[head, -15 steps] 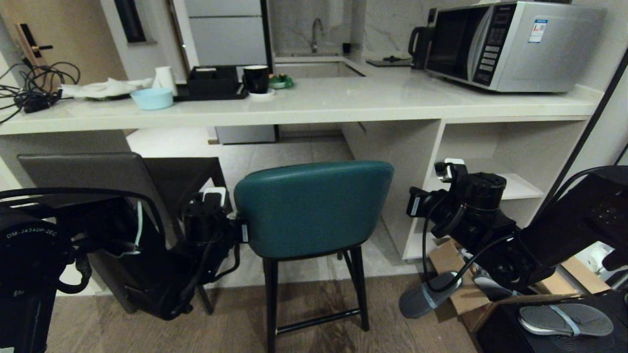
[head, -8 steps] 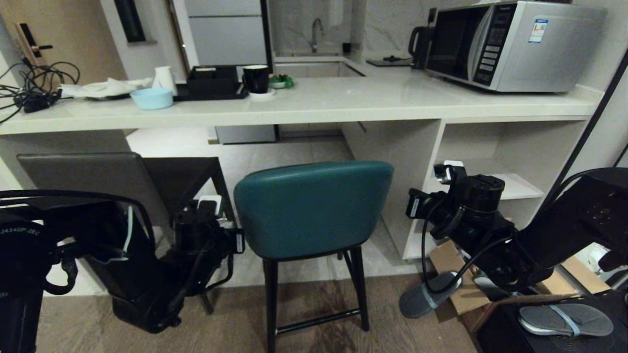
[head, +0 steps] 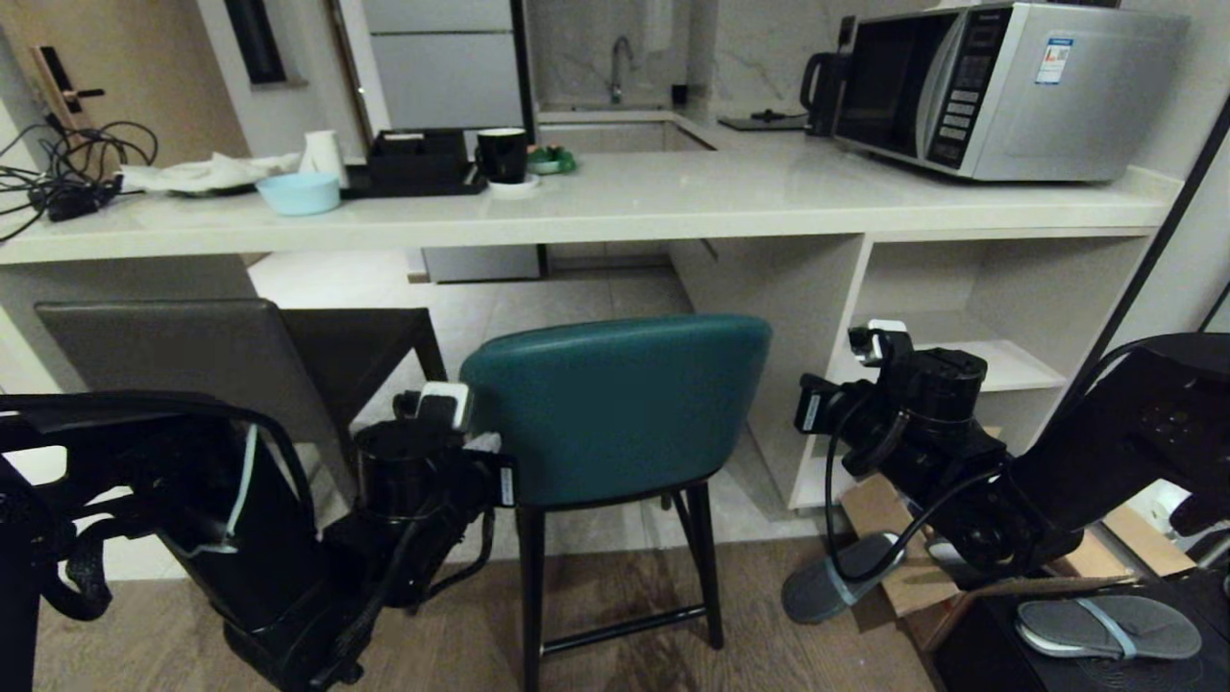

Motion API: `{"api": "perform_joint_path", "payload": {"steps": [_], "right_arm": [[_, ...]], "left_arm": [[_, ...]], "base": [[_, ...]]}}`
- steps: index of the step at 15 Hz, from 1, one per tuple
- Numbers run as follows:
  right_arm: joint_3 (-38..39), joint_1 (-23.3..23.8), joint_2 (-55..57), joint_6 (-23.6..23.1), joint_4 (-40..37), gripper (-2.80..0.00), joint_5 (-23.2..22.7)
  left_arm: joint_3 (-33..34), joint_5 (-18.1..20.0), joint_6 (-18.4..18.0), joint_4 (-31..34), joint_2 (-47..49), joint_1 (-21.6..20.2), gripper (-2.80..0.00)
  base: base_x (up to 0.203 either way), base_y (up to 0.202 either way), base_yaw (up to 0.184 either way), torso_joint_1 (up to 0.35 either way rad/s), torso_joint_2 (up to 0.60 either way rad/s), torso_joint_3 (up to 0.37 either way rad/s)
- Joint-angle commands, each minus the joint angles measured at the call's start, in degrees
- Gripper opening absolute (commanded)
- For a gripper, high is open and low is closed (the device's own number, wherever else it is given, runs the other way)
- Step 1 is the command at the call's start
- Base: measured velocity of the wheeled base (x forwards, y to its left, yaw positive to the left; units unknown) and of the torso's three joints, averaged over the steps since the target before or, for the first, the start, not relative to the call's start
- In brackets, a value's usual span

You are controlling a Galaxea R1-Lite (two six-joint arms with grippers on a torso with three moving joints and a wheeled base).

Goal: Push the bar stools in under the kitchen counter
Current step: Push the blue chair back under the dining table

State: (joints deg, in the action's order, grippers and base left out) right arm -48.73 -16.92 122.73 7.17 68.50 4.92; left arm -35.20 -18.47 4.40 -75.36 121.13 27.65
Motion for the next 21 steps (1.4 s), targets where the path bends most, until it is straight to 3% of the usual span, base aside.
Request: {"api": "perform_joint_path", "payload": {"steps": [1, 5, 12, 21], "right_arm": [[0.0, 0.0, 0.1, 0.0, 0.4, -2.80, 0.0], [-0.3, -0.1, 0.1, 0.0, 0.4, -2.80, -0.1], [-0.3, -0.1, 0.1, 0.0, 0.4, -2.80, -0.1], [-4.5, -2.4, 2.3, -0.4, 0.0, -2.80, 0.1]], "left_arm": [[-5.2, -0.1, -0.2, 0.2, 5.0, -1.2, -2.80], [-13.3, -0.1, -0.5, 5.4, 10.0, -5.4, -2.80], [-25.1, 0.0, -1.9, 11.8, 13.5, -8.3, -2.80], [-33.1, 0.0, -2.8, 17.0, 15.7, -10.2, -2.80]], "base": [[0.000, 0.000, 0.000, 0.000, 0.00, 0.000], [0.000, 0.000, 0.000, 0.000, 0.00, 0.000], [0.000, 0.000, 0.000, 0.000, 0.00, 0.000], [0.000, 0.000, 0.000, 0.000, 0.00, 0.000]]}}
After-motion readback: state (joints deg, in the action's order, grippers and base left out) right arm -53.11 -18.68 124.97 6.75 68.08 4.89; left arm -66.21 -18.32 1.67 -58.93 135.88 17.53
